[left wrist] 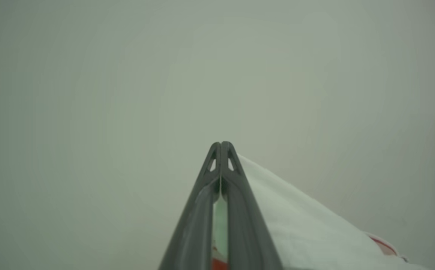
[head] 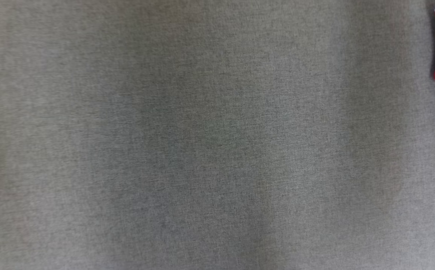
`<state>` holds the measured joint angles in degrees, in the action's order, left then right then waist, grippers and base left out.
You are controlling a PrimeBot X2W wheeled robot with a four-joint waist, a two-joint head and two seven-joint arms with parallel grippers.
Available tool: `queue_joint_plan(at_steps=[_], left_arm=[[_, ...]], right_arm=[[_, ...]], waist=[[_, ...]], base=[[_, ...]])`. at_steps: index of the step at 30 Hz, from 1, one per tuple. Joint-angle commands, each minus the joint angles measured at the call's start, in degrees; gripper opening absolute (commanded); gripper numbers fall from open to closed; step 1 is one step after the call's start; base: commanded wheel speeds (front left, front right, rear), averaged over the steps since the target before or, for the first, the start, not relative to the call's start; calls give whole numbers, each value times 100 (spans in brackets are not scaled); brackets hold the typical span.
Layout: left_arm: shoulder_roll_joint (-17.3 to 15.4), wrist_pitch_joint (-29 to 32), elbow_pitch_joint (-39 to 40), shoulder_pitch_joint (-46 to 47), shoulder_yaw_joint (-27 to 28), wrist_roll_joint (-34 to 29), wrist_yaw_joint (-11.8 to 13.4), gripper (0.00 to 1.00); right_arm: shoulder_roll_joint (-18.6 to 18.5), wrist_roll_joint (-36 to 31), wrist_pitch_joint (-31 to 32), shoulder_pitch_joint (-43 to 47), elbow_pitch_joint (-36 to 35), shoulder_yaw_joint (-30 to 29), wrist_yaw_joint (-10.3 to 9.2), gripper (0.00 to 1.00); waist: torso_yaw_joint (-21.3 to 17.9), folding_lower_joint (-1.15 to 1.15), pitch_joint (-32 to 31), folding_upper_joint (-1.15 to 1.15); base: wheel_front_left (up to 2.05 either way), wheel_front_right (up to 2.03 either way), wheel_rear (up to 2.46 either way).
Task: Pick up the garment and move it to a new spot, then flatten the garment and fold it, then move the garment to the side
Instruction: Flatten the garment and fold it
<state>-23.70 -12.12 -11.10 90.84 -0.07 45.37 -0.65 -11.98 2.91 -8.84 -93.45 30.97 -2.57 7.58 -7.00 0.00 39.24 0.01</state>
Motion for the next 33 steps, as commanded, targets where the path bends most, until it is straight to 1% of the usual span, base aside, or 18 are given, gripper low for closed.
queue_joint_plan(at_steps=[1, 3, 7, 10, 13, 15, 17, 19, 20, 22, 23, 27, 29, 32, 33], left_arm=[[13, -83, -97, -48, -26, -74, -97, 0], [35, -157, -206, -226, -65, -118, -241, 0], [107, -261, -389, -828, -30, -176, -421, 0], [181, -292, -368, -1586, 4, -98, -498, 0], [394, -304, -204, -2572, 208, 202, -518, 0], [573, -296, -70, -3348, 405, 434, -445, 0], [759, -263, 118, -4103, 586, 747, -385, 0], [954, -141, 231, -4882, 790, 1089, -227, 0], [1038, -89, 301, -5307, 849, 1182, -199, 0], [1202, 75, 395, -5945, 1038, 1528, -61, 0], [1202, 75, 395, -5945, 1038, 1528, -61, 0], [1443, 353, 535, -7001, 1113, 1840, 22, 0], [1584, 500, 544, -7390, 1035, 1964, 59, 0], [1690, 582, 468, -7834, 899, 1946, 75, 0], [1752, 628, 453, -8110, 835, 1973, 89, 0]], right_arm=[[-31, -137, -83, 39, 127, -42, -16, 0], [-69, -259, -124, 128, 286, -87, -16, 0], [-299, -449, -158, 480, 546, 232, -16, 0], [-464, -301, -62, 899, 663, 557, -16, 0], [-676, -5, 145, 1460, 644, 865, -16, 0], [-726, 367, 494, 1950, 576, 1030, -16, 0], [-778, 819, 1058, 2498, 406, 1180, -17, 0], [-841, 1331, 1595, 3011, 34, 1227, -20, 0], [-914, 1473, 1864, 3303, -172, 1286, -20, 0], [-995, 1690, 2328, 3893, -595, 1298, -21, 0], [-995, 1690, 2328, 3893, -595, 1298, -21, 0], [-1007, 1743, 3092, 4845, -1336, 1067, -21, 0], [-1011, 1599, 3519, 5270, -1637, 936, -21, 0], [-882, 1501, 4178, 5905, -1995, 817, -21, 0], [-851, 1488, 4556, 6252, -2340, 780, -20, 0]], waist=[[-71, 0, 155, -1], [-70, 0, 272, -1], [-40, 0, 432, -1], [5, 0, 427, -1], [51, 0, 286, -1], [105, 0, 92, -1], [170, 0, -151, -1], [219, 0, -395, -1], [230, 0, -536, -1], [274, 0, -818, -1], [274, 0, -818, -1], [398, 0, -1347, -1], [486, 0, -1587, -1], [595, 0, -1963, -1], [638, 0, -2155, -1]], base=[[0, 0, 0], [0, 0, 0], [0, 0, 0], [0, 0, 0], [0, 0, 0], [0, 0, 0], [0, 0, 0], [0, 0, 0], [0, 0, 0], [0, 0, 0], [0, 0, 0], [0, 0, 0], [0, 0, 0], [0, 0, 0], [0, 0, 0]])
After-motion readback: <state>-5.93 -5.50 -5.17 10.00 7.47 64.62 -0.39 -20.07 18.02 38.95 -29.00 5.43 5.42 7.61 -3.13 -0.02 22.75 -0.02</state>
